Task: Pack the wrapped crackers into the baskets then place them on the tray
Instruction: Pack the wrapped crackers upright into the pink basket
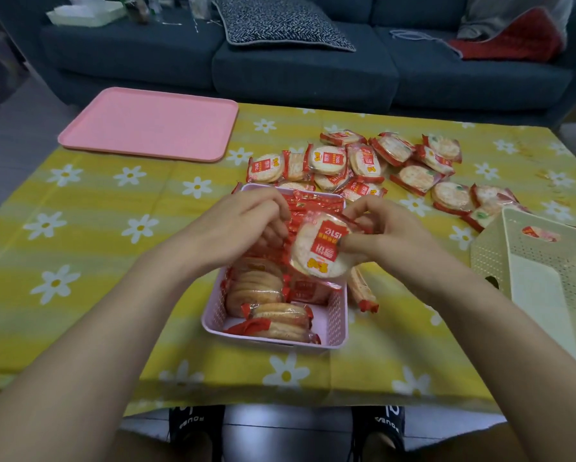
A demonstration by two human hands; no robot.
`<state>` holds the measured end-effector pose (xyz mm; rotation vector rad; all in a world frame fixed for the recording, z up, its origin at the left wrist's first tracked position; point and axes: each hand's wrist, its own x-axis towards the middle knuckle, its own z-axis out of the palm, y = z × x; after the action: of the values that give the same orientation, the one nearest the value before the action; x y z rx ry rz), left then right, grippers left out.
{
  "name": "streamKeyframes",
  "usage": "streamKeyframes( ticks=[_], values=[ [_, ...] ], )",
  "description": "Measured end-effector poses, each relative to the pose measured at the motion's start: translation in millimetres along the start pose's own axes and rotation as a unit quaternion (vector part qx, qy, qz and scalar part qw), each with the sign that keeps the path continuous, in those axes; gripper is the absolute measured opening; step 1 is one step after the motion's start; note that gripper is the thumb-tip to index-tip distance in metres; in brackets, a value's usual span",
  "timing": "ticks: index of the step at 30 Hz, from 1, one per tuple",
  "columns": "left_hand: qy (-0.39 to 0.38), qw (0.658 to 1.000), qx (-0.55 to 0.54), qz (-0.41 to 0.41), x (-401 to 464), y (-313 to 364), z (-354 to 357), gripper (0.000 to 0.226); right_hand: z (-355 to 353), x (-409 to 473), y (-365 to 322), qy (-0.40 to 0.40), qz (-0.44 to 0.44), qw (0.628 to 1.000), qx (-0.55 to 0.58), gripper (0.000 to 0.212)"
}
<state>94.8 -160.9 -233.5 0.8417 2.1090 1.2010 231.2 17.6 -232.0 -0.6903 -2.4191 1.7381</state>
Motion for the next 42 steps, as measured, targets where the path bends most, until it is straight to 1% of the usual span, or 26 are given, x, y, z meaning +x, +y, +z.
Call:
streamKeyframes(
  ticks=[1,3,6,10,13,15,17,19,21,22,25,29,31,33,36,39,42],
  values=[
    [-0.007,1.0,-0.018,0.004,-0.5,1.4,0.8,0.02,1.7,0.6,-0.5,0.0,0.009,0.999,0.031,0.026],
    [-0.017,0.999,-0.008,0.033,-0.1,0.9,2.0,0.014,6.2,0.4,-2.0,-0.002,0.021,0.998,0.065,0.03],
    [-0.018,0.997,0.021,0.067,1.4,-2.6,2.9,0.027,8.8,-0.8,-2.5,-0.021,0.021,0.997,0.076,0.038],
    [-0.017,0.996,0.018,0.083,2.7,-3.3,2.9,0.027,5.8,0.5,0.2,-0.025,-0.008,0.999,0.042,0.038],
    [0.007,0.993,0.001,0.116,4.4,-3.4,3.8,0.024,6.2,1.2,2.9,-0.044,-0.035,0.998,-0.006,0.055],
    [0.025,0.99,-0.007,0.14,5.3,-1.1,5.2,0.022,6.7,1.4,4.9,-0.047,-0.052,0.998,-0.002,0.061],
    [0.032,0.988,-0.009,0.148,6.7,-1.0,5.6,0.025,6.3,0.5,4.2,-0.039,-0.078,0.996,-0.002,0.055],
    [0.023,0.993,-0.017,0.119,7.8,-3.0,5.1,0.038,5.6,0.5,3.3,-0.021,-0.097,0.995,-0.014,0.04],
    [0.015,0.997,-0.018,0.079,8.6,-6.4,5.9,0.053,5.6,1.4,5.2,-0.007,-0.086,0.996,0.003,0.03],
    [0.017,0.997,-0.011,0.069,9.0,-7.6,6.7,0.056,6.1,2.0,7.2,-0.003,-0.077,0.997,0.005,0.027],
    [0.022,0.997,0.001,0.08,9.6,-6.4,7.2,0.056,9.2,3.2,11.9,0.014,-0.084,0.995,-0.043,0.032],
    [0.014,0.991,0.017,0.129,7.8,-1.4,7.7,0.034,13.8,0.4,8.4,0.038,-0.152,0.983,-0.099,0.049],
    [-0.001,0.99,0.025,0.14,6.9,-1.4,12.8,0.031,15.6,-1.0,7.0,0.032,-0.19,0.97,-0.151,0.056],
    [-0.02,0.989,0.03,0.144,7.4,-4.4,18.0,0.031,17.5,-2.0,8.1,0.015,-0.205,0.958,-0.199,0.055],
    [-0.037,0.987,0.051,0.146,7.7,-7.5,19.5,0.033,15.5,-3.8,10.2,0.0,-0.198,0.951,-0.239,0.052],
    [-0.051,0.982,0.119,0.138,7.6,-11.4,16.2,0.042,11.2,-5.0,9.9,0.0,-0.224,0.932,-0.284,0.05],
    [-0.074,0.97,0.196,0.124,8.3,-23.3,14.2,0.039,14.7,-5.3,11.8,-0.034,-0.254,0.903,-0.345,0.048]
  ],
)
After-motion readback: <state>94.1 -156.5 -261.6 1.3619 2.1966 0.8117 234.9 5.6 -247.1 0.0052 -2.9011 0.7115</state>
